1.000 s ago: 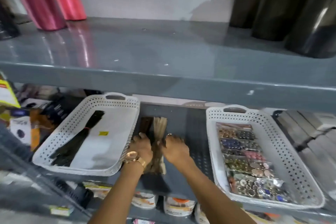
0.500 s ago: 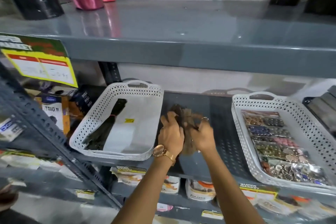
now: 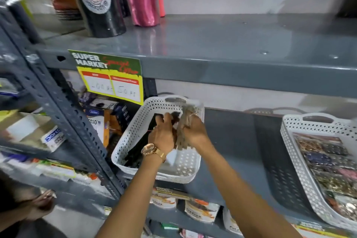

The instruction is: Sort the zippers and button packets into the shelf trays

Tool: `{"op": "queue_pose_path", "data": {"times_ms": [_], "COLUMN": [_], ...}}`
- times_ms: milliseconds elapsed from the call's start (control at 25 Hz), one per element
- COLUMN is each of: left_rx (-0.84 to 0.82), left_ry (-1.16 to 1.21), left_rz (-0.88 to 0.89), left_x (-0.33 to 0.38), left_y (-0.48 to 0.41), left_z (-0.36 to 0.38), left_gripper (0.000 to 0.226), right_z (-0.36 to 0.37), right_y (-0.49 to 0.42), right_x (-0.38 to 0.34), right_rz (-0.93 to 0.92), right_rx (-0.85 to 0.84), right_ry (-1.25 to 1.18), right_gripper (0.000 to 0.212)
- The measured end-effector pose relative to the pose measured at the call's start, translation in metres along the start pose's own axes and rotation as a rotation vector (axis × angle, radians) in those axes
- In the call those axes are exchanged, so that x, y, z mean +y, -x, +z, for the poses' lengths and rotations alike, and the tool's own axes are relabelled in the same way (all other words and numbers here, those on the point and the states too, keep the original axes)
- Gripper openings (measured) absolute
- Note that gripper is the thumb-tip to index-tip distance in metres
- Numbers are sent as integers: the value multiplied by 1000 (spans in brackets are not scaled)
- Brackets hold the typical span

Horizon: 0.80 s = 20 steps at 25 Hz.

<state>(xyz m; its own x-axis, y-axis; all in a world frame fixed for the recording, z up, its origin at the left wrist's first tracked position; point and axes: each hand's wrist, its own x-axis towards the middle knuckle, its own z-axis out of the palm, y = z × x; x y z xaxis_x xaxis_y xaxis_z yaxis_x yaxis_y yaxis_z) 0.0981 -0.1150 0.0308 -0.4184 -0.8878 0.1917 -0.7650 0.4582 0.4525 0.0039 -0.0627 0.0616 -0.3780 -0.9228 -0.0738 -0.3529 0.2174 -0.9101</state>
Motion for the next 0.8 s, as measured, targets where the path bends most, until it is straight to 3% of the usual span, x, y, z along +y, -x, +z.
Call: {"op": "queue_pose_path", "data": {"times_ms": [120, 200, 320, 440, 680, 800], "left_rx": [-228, -282, -263, -266, -358, -277], "left_ry": [-180, -224, -320, -364, -441, -482], "left_rz": [-69, -84, -89, -101, -123, 11], "left_x": [-27, -33, -30, -33, -29, -20], "left_y": [5, 6, 6, 8, 9, 10], "left_z": [15, 25, 36, 44, 36, 20], "left_gripper": [40, 36, 37, 37, 34, 34], "right_z": [32, 46, 59, 69, 72, 54], "right_y": [0, 4, 8, 9, 17, 31], "right_x": [16, 30, 49, 57, 43, 31], "right_rz": [61, 126, 248, 250, 308, 107], "right_rx": [-21, -94, -94, -97, -125, 14], "right_ry": [290, 402, 535, 783, 965, 952], "right_gripper": [15, 19, 43, 54, 55, 44]}}
